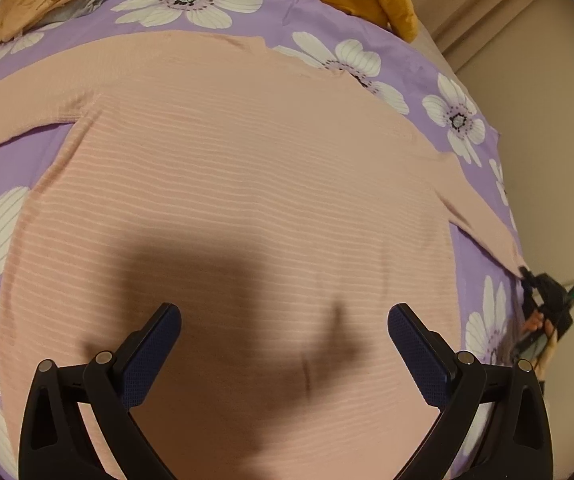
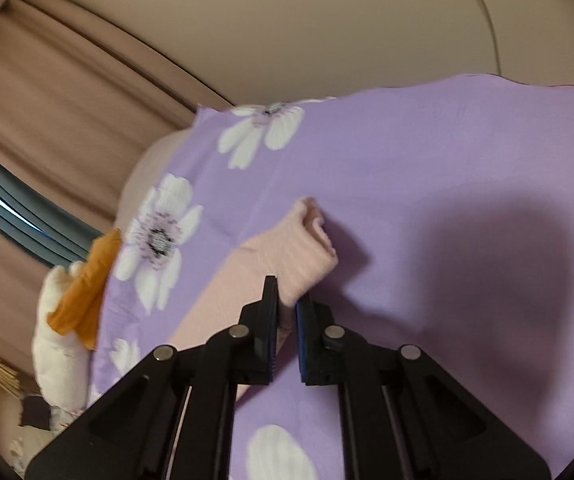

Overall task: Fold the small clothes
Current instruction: 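Grasp the pink shirt's sleeve cuff with the right gripper and lift it, then fold the held sleeve across the shirt body with the right gripper, release, then grasp the other sleeve cuff with the left gripper and lift it, then fold the held sleeve across the shirt body with the left gripper, release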

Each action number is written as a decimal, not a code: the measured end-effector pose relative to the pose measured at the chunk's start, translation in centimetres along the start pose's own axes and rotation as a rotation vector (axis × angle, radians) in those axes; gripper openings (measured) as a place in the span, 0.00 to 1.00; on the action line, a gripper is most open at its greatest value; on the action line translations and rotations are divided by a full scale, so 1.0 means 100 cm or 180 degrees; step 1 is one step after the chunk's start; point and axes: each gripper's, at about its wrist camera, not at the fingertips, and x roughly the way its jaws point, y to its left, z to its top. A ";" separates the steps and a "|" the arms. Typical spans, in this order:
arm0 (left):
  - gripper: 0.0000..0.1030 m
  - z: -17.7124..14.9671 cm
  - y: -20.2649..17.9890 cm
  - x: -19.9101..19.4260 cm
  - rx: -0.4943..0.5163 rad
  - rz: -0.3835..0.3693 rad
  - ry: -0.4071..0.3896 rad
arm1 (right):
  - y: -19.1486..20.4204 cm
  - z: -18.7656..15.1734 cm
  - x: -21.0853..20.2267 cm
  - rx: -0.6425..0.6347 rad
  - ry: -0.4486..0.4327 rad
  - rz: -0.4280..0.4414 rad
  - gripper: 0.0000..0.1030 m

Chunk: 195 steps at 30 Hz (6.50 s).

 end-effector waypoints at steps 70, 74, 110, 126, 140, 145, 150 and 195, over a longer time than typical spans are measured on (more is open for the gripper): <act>0.97 0.170 0.063 0.049 -0.0574 -0.1357 -0.0548 | 0.182 -0.231 0.002 -0.2158 0.1310 0.1380 0.68; 0.51 0.176 0.055 0.054 -0.0447 -0.1280 -0.0533 | 0.175 -0.227 0.008 -0.2088 0.1308 0.1319 0.68; 0.08 0.146 0.076 0.039 0.0043 -0.0398 -0.0499 | 0.220 -0.202 0.088 -0.2073 0.1337 0.0730 0.26; 0.62 0.056 0.279 -0.091 -0.1597 -0.0400 -0.1468 | 0.209 -0.237 -0.003 -0.2339 0.1340 0.1183 0.56; 0.60 0.075 0.372 -0.088 -0.2675 -0.0875 -0.2045 | 0.223 -0.263 -0.015 -0.2497 0.1436 0.1172 0.57; 0.04 0.086 0.368 -0.099 -0.2403 -0.0315 -0.1863 | 0.216 -0.263 -0.011 -0.2464 0.1444 0.1121 0.57; 0.02 0.102 0.316 -0.122 -0.1884 -0.0022 -0.1929 | 0.206 -0.259 -0.008 -0.2376 0.1475 0.1125 0.57; 0.63 0.047 0.085 -0.061 0.0328 0.0011 -0.0793 | 0.311 -0.323 0.016 -0.3626 0.1425 0.1667 0.62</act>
